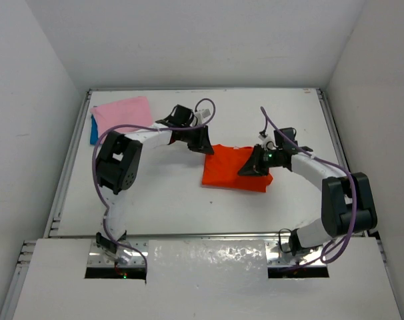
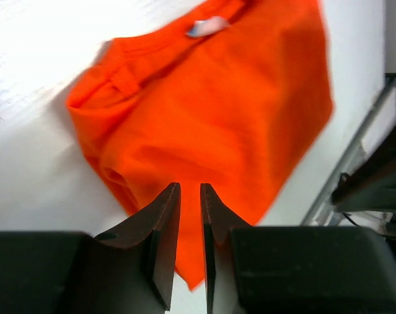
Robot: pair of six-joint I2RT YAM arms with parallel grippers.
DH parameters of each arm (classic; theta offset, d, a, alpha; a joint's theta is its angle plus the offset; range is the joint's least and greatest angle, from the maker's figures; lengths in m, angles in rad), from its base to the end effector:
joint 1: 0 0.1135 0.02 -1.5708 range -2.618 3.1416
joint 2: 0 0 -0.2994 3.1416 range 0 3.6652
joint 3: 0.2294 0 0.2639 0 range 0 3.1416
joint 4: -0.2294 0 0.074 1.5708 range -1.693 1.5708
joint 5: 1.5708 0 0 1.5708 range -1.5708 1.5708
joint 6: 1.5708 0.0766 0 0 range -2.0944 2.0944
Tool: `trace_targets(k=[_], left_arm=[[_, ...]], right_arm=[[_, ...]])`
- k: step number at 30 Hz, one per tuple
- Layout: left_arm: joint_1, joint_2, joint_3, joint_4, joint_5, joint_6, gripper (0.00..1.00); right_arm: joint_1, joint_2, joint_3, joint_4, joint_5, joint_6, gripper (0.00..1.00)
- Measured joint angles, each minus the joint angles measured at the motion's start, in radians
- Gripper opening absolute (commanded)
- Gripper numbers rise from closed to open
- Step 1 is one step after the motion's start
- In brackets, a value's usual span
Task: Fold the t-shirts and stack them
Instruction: Smooth out wrinkles on the folded tshirt
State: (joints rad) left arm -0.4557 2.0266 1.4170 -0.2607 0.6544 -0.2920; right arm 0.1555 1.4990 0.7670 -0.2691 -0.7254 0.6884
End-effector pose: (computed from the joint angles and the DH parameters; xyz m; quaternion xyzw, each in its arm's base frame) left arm 0.4138 -0.2548 0.1814 0.1826 0.8775 -0.3997 0.1922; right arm 0.2891 0.0968 0.1744 0.1401 0.8919 0.4182 0.1002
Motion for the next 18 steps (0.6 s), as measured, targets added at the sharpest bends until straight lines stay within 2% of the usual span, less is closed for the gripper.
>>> trace_targets(k=[6,14,18], left_arm=[[0.004,0.140,0.065,0.007,-0.045,-0.002,0.17],[0.013,0.193,0.172,0.003,-0.093,-0.006,0.17],[0.028,0.195,0.203,0.004,-0.095,-0.012,0.25]], right_arm=[[-0.074,0.032,-0.011,-0.020,0.042,-0.056,0.07],[-0.124,0.149,-0.068,-0.052,0.071,-0.131,0.08],[-0.126,0.167,-0.069,-0.075,0.072,-0.161,0.08]])
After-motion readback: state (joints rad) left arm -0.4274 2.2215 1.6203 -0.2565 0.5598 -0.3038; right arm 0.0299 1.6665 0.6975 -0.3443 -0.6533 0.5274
